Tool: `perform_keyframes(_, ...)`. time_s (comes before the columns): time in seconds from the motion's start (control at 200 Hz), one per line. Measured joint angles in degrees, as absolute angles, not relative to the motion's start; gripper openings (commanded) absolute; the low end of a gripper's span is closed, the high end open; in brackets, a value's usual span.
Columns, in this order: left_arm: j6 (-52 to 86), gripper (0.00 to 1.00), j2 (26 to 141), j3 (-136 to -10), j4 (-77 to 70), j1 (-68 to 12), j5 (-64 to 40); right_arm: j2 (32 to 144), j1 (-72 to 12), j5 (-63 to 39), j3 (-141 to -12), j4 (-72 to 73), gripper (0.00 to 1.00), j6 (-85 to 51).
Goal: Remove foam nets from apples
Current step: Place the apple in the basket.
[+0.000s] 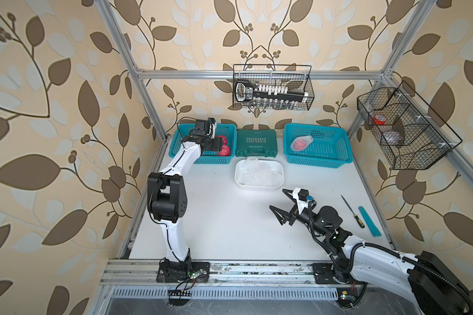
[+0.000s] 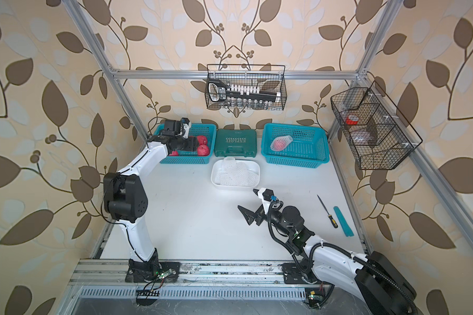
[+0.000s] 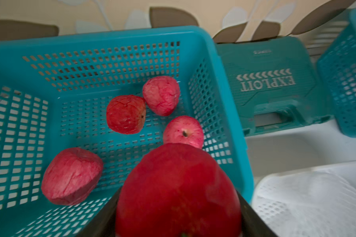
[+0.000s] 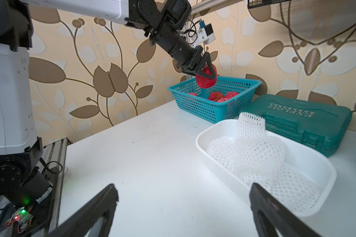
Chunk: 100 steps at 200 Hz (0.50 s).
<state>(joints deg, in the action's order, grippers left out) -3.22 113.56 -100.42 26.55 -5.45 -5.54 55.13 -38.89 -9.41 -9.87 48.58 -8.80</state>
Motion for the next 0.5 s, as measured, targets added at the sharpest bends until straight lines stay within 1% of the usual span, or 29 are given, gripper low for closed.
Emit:
perform_keyframes(0.185,-4.6,0.60,123.0,-110.4,31.2,-2.9,-5.5,54.0,-38.9,-7.8,-9.9,47.5,1.00,-8.7)
perform_keyframes(0.41,-5.2,0.63,128.0,-111.7,32.1,-2.8,-5.5,52.2,-38.9,-5.4,-9.9,46.7,1.00,-8.7)
perform_keyframes(0.5,-5.2,0.69,129.6,-112.4,32.4,-3.0,-5.5,51.7,-38.9,-4.6,-9.9,46.5,1.00,-8.7)
